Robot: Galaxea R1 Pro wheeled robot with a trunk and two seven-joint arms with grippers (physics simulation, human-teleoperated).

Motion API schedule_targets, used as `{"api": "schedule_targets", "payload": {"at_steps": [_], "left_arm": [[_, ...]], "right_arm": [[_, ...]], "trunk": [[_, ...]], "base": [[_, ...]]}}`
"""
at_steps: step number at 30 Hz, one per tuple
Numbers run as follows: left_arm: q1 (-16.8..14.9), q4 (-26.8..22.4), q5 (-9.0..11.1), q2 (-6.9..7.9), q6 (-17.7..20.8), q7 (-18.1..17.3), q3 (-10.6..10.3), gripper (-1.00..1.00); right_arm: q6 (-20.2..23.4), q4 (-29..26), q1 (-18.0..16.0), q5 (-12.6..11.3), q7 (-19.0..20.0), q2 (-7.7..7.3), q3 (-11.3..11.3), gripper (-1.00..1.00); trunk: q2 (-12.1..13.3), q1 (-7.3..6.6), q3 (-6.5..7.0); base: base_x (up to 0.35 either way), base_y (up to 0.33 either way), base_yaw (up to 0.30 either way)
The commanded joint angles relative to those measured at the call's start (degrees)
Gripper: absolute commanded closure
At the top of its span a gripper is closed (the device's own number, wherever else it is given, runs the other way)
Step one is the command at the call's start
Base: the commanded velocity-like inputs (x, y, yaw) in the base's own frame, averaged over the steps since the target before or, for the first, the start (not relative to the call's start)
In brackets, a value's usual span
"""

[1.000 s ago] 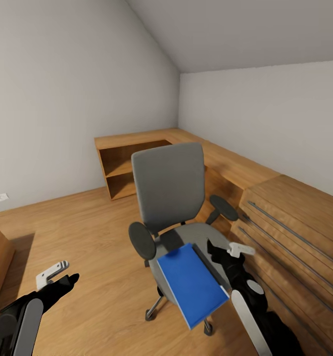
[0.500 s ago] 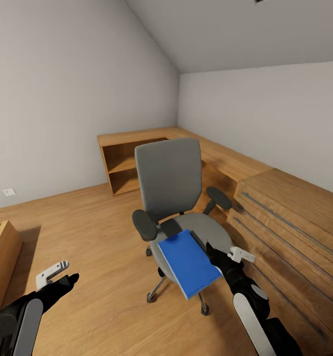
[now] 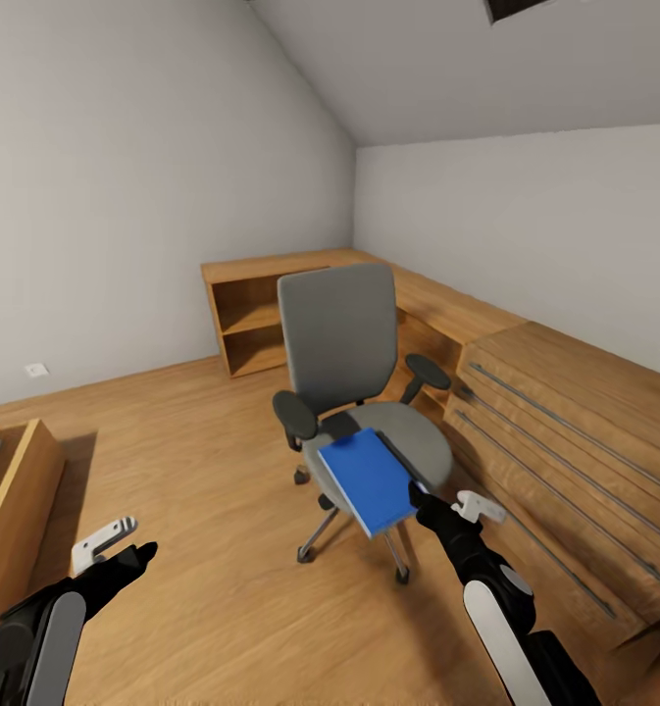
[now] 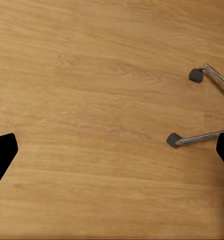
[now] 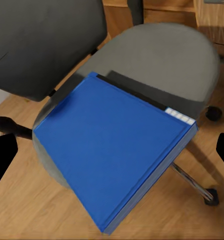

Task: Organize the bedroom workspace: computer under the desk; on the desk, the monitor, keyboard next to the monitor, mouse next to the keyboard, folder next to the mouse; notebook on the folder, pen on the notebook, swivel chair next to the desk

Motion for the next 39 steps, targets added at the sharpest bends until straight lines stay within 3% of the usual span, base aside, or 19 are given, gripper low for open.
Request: {"api": "schedule_targets", "payload": {"at_steps": [1, 5, 17, 19, 25, 34, 39], "left_arm": [[-0.05, -0.08, 0.6, -0.05, 0.23, 0.44, 0.07, -1.0], [-0.05, -0.28, 0.6, -0.1, 0.42, 0.56, -0.01, -1.0], [-0.05, -0.37, 0.65, -0.3, 0.45, 0.78, -0.27, -1.0], [-0.05, -0.37, 0.66, -0.32, 0.44, 0.79, -0.36, -1.0], [-0.05, -0.37, 0.67, -0.33, 0.44, 0.79, -0.45, -1.0], [-0.05, -0.37, 0.65, -0.34, 0.44, 0.79, -0.53, -1.0], [-0.05, -0.37, 0.63, -0.34, 0.43, 0.79, -0.52, -1.0]], "right_arm": [[0.11, -0.1, -0.05, -0.37, -0.47, -0.06, 0.13, -1.0], [-0.15, 0.03, -0.06, -0.53, -0.43, -0.06, 0.08, -1.0], [-2.69, 5.22, -0.06, -4.39, 1.26, -0.14, -2.41, -1.0], [-2.96, 6.85, -0.06, -5.96, 3.24, -0.16, -3.52, -1.0], [-2.92, 14.16, -0.06, -14.2, 15.43, -0.28, -8.6, -1.0], [-2.58, 18.11, -0.06, -19.83, 25.98, -0.32, -10.3, -1.0], [-2.52, 18.7, -0.06, -23.3, 26.94, -0.37, -10.44, -1.0]], "trunk": [[-0.03, -0.02, -0.05], [-0.03, -0.02, -0.05], [-4.84, 2.61, -2.21], [-5.64, 3.05, -2.56], [-8.05, 4.37, -3.64], [-11.66, 6.35, -5.26], [-13.66, 7.44, -6.16]], "base": [[-0.128, 0.001, 0.0], [-0.058, 0.0, 0.0], [-0.003, 0.0, 0.0], [0.0, 0.0, 0.0], [0.0, 0.0, 0.0], [0.0, 0.0, 0.0], [0.0, 0.0, 0.0]]}}
